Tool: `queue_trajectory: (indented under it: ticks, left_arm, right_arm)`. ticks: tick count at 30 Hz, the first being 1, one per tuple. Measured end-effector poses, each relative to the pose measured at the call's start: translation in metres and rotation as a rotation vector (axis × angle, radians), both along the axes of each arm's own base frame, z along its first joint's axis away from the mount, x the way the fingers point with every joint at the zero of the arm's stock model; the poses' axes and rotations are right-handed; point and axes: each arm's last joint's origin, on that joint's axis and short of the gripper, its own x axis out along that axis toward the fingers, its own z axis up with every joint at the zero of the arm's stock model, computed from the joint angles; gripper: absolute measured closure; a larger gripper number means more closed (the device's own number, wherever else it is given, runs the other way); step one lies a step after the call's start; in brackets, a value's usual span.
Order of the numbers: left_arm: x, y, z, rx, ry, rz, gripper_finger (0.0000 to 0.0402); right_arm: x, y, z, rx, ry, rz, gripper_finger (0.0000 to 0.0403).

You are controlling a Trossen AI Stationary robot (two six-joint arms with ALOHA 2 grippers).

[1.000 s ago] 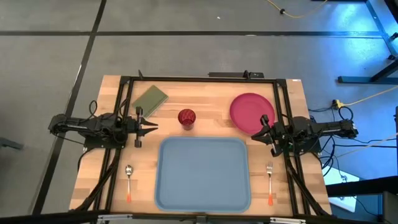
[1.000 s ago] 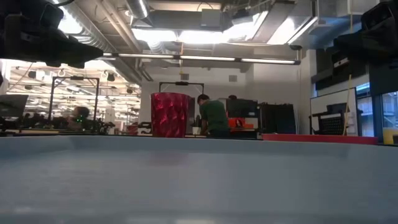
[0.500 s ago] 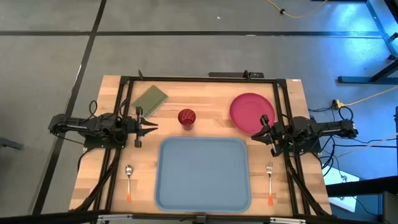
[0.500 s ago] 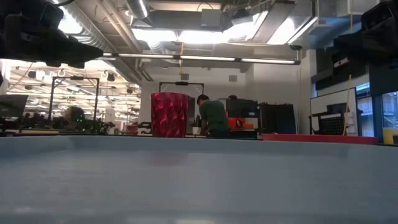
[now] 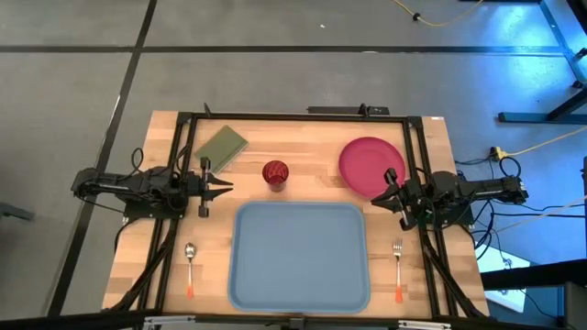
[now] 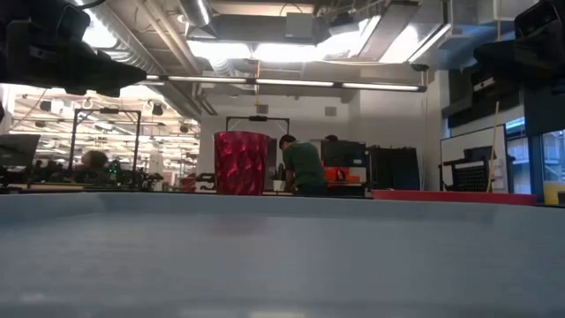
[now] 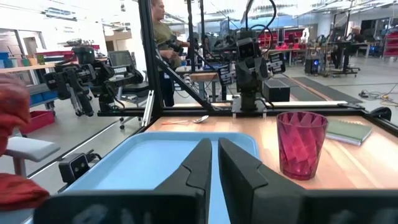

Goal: Pick and place plate/cup/fork/spoon on tray
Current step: Put the red plate on the blue serving tray

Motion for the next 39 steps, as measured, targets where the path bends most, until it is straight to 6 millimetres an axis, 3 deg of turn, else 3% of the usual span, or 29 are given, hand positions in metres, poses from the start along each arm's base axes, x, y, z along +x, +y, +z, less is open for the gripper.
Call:
queue_trajectory:
  ticks: [5, 13, 18, 22, 26, 29, 32, 36, 39]
  left_arm:
    - [0.0, 0.0, 0.0, 0.0, 0.0, 0.0, 0.0347]
    - [0.0, 0.0, 0.0, 0.02, -0.003, 0.001, 0.0347]
    - [-0.001, -0.002, 0.013, -0.196, -0.145, -0.095, 0.0347]
    - [-0.005, -0.001, 0.029, -0.141, -0.309, -0.073, 0.0347]
    - [-0.006, -0.001, 0.031, -0.103, -0.335, -0.056, 0.0347]
    - [-0.006, -0.001, 0.031, -0.107, -0.33, -0.057, 0.0347]
    - [-0.005, -0.001, 0.03, -0.096, -0.322, -0.053, 0.0347]
    - [-0.005, -0.001, 0.031, -0.097, -0.327, -0.047, 0.0347]
    - [-0.005, -0.001, 0.031, -0.107, -0.329, -0.049, 0.0347]
  right_arm:
    - [0.0, -0.001, 0.002, -0.008, -0.018, -0.019, 0.0368]
    - [-0.003, -0.002, 0.018, 0.016, -0.191, -0.061, 0.0368]
    - [-0.003, -0.002, 0.02, 0.024, -0.212, -0.071, 0.0368]
    - [-0.004, -0.003, 0.022, 0.113, -0.211, -0.058, 0.0368]
    - [-0.007, -0.004, 0.037, 0.289, -0.35, -0.053, 0.0368]
    - [-0.004, -0.004, 0.043, 0.223, -0.379, -0.069, 0.0368]
    - [-0.001, -0.003, 0.064, 0.145, -0.388, -0.09, 0.0368]
    - [0.009, -0.001, 0.109, -0.028, -0.348, -0.1, 0.0368]
    - [0.021, -0.008, 0.138, -0.089, -0.066, -0.37, 0.0368]
